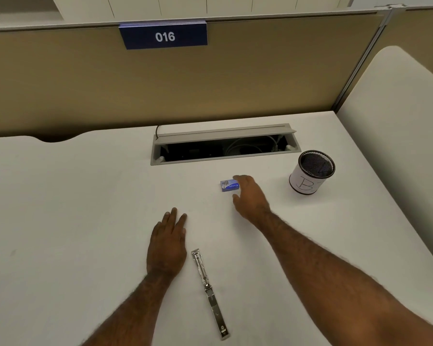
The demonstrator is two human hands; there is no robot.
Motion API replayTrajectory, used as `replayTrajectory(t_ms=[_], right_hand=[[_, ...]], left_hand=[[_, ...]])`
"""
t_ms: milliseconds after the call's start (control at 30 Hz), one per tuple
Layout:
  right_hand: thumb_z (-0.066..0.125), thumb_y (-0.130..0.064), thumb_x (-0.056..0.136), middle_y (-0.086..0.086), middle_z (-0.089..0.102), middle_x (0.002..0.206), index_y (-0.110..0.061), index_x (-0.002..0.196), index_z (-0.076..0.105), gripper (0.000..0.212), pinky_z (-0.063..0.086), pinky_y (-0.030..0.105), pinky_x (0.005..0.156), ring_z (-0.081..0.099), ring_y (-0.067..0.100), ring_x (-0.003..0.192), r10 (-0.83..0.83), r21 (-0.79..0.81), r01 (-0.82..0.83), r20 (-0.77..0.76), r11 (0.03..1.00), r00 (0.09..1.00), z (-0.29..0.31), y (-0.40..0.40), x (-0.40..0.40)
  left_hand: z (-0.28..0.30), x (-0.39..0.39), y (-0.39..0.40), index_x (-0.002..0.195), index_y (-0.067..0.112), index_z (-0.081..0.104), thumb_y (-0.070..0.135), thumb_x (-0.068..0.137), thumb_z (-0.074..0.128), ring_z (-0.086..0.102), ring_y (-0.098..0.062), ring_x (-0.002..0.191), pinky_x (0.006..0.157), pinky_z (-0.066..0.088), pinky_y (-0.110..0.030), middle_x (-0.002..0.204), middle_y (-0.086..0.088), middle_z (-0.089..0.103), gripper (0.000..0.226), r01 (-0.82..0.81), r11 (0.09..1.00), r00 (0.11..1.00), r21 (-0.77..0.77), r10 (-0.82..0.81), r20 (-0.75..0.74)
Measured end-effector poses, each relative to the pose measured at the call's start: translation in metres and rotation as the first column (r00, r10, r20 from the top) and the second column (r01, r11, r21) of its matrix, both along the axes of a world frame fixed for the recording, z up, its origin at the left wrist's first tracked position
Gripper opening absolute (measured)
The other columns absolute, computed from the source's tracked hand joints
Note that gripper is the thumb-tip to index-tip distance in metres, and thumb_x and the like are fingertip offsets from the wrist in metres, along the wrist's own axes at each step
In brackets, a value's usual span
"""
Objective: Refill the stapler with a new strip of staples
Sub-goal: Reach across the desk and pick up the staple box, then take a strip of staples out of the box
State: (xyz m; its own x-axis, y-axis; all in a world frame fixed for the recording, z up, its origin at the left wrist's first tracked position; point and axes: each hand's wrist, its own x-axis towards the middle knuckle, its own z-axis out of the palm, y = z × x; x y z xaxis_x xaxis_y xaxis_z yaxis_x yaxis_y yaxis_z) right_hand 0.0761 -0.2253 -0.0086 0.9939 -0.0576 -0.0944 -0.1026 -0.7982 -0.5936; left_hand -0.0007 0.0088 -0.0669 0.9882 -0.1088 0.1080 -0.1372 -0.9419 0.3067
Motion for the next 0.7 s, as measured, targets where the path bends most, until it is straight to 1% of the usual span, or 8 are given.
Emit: replayTrajectory(t_ms=[100,167,200,267,333,467,567,700], right_hand=[[0.057,-0.002,0.086,0.004,0.025,0.157,-0.019,0.145,0.032,0.066,0.036,0.042,0.111,0.031,0.026,0.139,0.067,-0.109,-0.075,-0.077,0.991,0.995,-0.012,0.006,0.010],[0.059,-0.002,0.084,0.004,0.026,0.157,-0.017,0.145,0.032,0.067,0.035,0.041,0.111,0.032,0.026,0.138,0.079,-0.195,-0.093,-0.078,0.976,0.994,-0.018,0.005,0.013],[0.060,-0.003,0.084,0.006,0.033,0.154,-0.015,0.143,0.035,0.065,0.036,0.040,0.110,0.036,0.026,0.136,0.076,-0.210,-0.087,-0.061,0.974,0.995,-0.021,0.004,0.014],[0.062,-0.006,0.085,0.009,0.049,0.141,-0.015,0.134,0.045,0.054,0.042,0.038,0.103,0.047,0.026,0.123,0.055,-0.198,-0.055,-0.009,0.979,0.998,-0.025,0.004,0.016],[0.061,-0.007,0.086,0.009,0.057,0.128,-0.014,0.127,0.050,0.042,0.047,0.038,0.095,0.051,0.026,0.113,0.034,-0.190,-0.028,0.030,0.981,0.999,-0.026,0.004,0.015],[0.056,-0.008,0.088,0.010,0.057,0.121,-0.012,0.121,0.052,0.034,0.048,0.038,0.087,0.050,0.026,0.109,-0.033,-0.113,0.038,0.043,0.993,0.999,-0.027,0.004,0.003],[0.052,-0.008,0.089,0.010,0.060,0.118,-0.012,0.119,0.055,0.030,0.050,0.040,0.086,0.053,0.027,0.106,-0.062,-0.042,0.065,0.055,0.997,0.997,-0.025,0.006,-0.014],[0.053,-0.007,0.088,0.010,0.061,0.114,-0.011,0.114,0.058,0.027,0.045,0.037,0.086,0.054,0.028,0.103,-0.047,0.032,0.044,0.088,0.999,0.995,-0.028,0.010,-0.051]], left_hand=[[-0.002,0.001,0.000,0.140,0.022,0.043,0.029,0.095,0.023,0.029,-0.023,0.143,0.116,0.024,-0.039,0.154,-0.005,0.033,0.049,0.002,1.000,1.000,0.003,-0.002,-0.028],[-0.003,0.001,0.001,0.140,0.022,0.042,0.027,0.096,0.028,0.028,-0.022,0.143,0.116,0.022,-0.038,0.154,-0.004,0.032,0.047,0.001,1.000,0.999,-0.010,-0.002,-0.034],[-0.003,0.001,0.001,0.140,0.023,0.042,0.025,0.096,0.030,0.028,-0.022,0.143,0.116,0.022,-0.038,0.154,-0.004,0.032,0.046,0.001,1.000,0.999,-0.016,-0.002,-0.033],[-0.003,0.001,0.002,0.140,0.023,0.043,0.023,0.097,0.035,0.028,-0.022,0.143,0.117,0.022,-0.039,0.154,-0.004,0.033,0.044,0.000,1.000,0.999,-0.028,-0.001,-0.033],[-0.003,0.002,0.003,0.140,0.022,0.043,0.022,0.097,0.035,0.029,-0.023,0.143,0.117,0.023,-0.040,0.154,-0.005,0.033,0.044,0.000,0.999,0.999,-0.038,-0.002,-0.036],[-0.001,0.003,0.004,0.141,0.022,0.042,0.023,0.095,0.030,0.026,-0.023,0.144,0.118,0.021,-0.040,0.155,-0.004,0.031,0.047,0.022,0.998,0.998,-0.055,-0.026,-0.058],[0.001,0.005,0.007,0.141,0.020,0.041,0.018,0.097,0.035,0.024,-0.024,0.145,0.118,0.019,-0.040,0.156,-0.006,0.029,0.045,0.052,0.997,0.995,-0.062,-0.057,-0.080],[0.010,0.006,0.007,0.142,0.015,0.039,0.009,0.095,0.040,0.018,-0.026,0.146,0.120,0.016,-0.040,0.157,-0.010,0.022,0.047,0.068,0.990,0.984,-0.122,-0.086,-0.154]])
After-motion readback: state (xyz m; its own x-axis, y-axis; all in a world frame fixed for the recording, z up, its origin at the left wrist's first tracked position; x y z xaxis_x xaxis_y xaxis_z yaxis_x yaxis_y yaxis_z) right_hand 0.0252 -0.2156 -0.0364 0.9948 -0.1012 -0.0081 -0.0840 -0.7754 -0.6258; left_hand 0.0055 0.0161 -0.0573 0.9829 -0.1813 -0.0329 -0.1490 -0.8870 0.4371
